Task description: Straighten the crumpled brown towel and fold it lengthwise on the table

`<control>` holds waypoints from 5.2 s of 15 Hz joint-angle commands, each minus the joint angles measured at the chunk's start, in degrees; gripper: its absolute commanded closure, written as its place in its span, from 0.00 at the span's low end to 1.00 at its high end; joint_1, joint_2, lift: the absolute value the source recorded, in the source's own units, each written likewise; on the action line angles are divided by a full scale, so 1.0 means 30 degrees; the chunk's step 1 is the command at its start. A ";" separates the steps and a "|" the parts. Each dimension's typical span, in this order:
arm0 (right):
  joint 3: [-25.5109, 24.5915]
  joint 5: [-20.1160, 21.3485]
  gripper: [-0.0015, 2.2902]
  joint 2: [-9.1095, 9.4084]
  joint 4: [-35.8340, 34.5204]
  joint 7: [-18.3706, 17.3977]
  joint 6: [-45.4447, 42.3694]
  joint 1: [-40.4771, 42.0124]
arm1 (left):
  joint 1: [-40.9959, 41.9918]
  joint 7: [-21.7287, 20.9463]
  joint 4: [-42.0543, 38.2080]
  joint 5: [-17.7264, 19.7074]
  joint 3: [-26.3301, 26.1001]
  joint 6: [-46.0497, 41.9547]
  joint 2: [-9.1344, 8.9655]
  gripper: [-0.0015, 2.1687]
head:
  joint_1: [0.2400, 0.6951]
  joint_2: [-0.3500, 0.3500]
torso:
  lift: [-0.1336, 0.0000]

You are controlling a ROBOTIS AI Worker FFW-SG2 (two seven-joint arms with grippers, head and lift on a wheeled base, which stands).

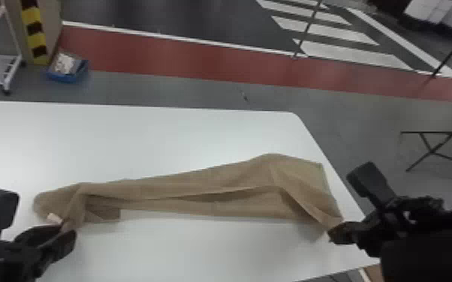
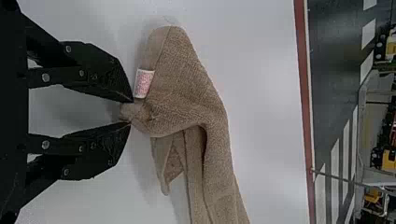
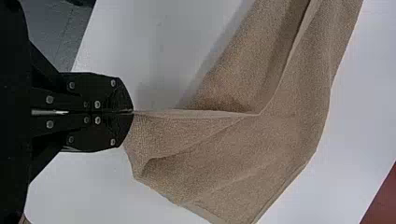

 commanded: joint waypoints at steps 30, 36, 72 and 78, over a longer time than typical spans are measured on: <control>0.1276 0.0498 0.50 -0.0764 -0.1763 0.0295 0.0645 0.0610 | 0.0572 -0.7991 -0.1117 -0.2727 0.4873 -0.3106 0.0293 0.23 | 1.00 0.14 | 0.07; 0.0983 0.0556 0.50 -0.0735 -0.1822 0.0295 0.0645 0.1020 | 0.0162 -0.9719 -0.0385 -0.3079 0.5078 -0.2286 0.0762 0.24 | 1.00 0.09 | 0.07; -0.1009 -0.2315 0.53 -0.0237 -0.1880 -0.3338 0.1055 -0.0943 | -0.3178 -1.2502 -0.1821 -0.2229 0.8271 0.1640 0.1582 0.63 | 1.00 0.17 | 0.07; 0.0192 -0.5040 0.53 0.0642 0.1723 -0.6326 0.1055 -0.6568 | -0.7924 -0.9983 0.0406 -0.1409 0.6601 0.3750 0.1377 0.63 | 1.00 0.20 | 0.07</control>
